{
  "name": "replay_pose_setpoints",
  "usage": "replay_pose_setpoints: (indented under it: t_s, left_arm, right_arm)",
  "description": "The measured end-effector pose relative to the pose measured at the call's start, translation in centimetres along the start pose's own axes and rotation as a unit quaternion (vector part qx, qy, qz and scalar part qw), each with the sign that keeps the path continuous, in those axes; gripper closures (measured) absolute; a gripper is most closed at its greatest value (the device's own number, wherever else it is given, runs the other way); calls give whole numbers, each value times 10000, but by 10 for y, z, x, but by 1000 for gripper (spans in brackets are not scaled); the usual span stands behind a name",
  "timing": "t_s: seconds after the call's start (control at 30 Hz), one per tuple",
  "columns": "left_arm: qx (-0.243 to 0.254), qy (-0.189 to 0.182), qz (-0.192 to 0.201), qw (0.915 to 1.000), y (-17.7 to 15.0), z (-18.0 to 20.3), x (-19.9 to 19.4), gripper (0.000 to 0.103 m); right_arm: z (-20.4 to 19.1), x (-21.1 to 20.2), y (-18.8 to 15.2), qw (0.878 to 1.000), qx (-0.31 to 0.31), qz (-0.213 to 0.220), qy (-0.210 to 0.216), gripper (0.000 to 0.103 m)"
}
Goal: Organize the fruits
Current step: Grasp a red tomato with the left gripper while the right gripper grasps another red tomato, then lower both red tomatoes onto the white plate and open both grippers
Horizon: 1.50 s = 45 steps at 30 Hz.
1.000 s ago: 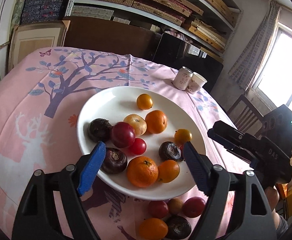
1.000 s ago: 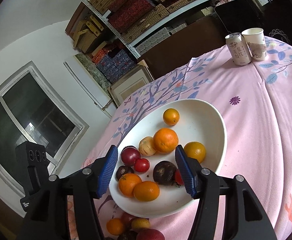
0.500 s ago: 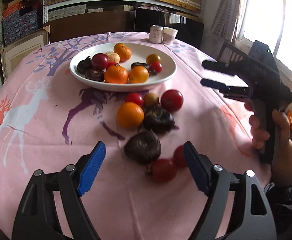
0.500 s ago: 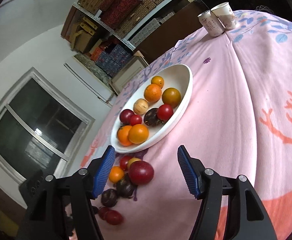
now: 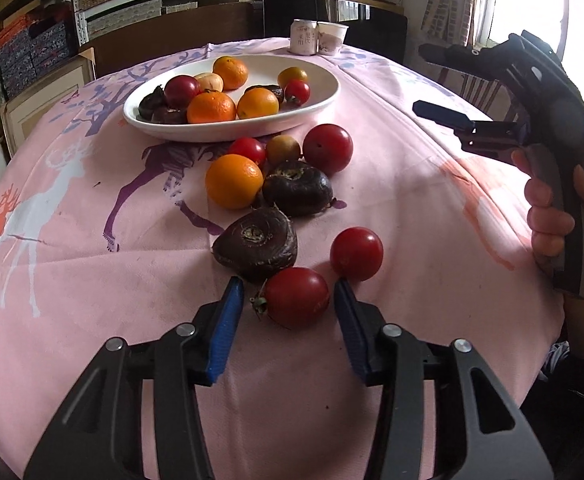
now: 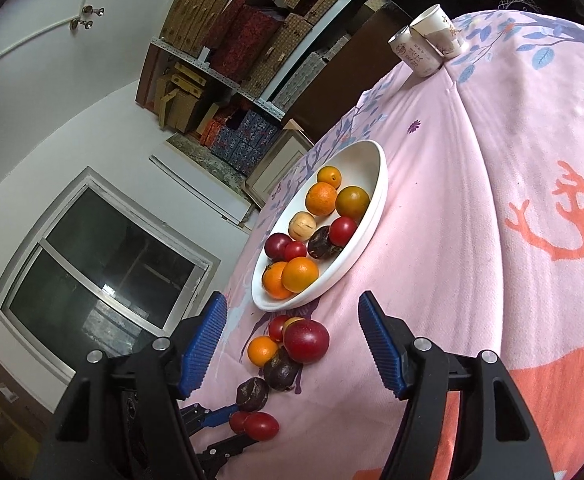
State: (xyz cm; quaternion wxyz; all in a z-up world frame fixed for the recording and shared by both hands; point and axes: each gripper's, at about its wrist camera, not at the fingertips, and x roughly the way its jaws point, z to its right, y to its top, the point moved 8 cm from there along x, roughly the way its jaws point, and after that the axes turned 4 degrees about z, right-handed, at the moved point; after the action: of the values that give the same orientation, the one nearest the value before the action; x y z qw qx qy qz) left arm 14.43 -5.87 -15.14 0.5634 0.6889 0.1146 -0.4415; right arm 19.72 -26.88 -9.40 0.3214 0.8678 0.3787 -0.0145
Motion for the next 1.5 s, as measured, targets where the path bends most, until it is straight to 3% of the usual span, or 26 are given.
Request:
replay_pose_setpoints:
  t_s: [0.1,0.13,0.3,0.5,0.63,0.87,1.0,1.23,1.5]
  left_arm:
    - [-74,-112,69,9999,2,0,-1,60]
    - [-186,-206,112,9996,2,-2,-1,71]
    - [-520,-315,373,9975,5,-11,-9,72]
    - [-796,-291,568,9948,7,-20,-16,72]
    - [-1072,-378,583,9918,7,-30,-17,72]
    - [-1049,-362,591,9921,7,-29,-18,72]
    - [-1026,-357,584,9924,6,-28,-18,72]
    - [-1032,-353,550,9925,5,-28,-17,72]
    - [-964,-287,432,9940,5,-26,-13,71]
  right_arm:
    - [-6,1,-4,9998,-197,-80,-67,34]
    - [-9,2,-6,9994,-302,-131,-80,34]
    - [-41,10,-38,9903,-1171,-741,47,35]
    - [-72,22,-91,9565,-2456,-1568,-150,40]
    - [-82,28,-117,9280,-3230,-1800,-468,40]
    - [-79,48,-138,9065,-3398,-2351,-863,56]
    - [-78,56,-142,9063,-3339,-2397,-982,72]
    - [-76,52,-128,9263,-3007,-2109,-845,72]
    - [-76,49,-119,9328,-2894,-1964,-866,72]
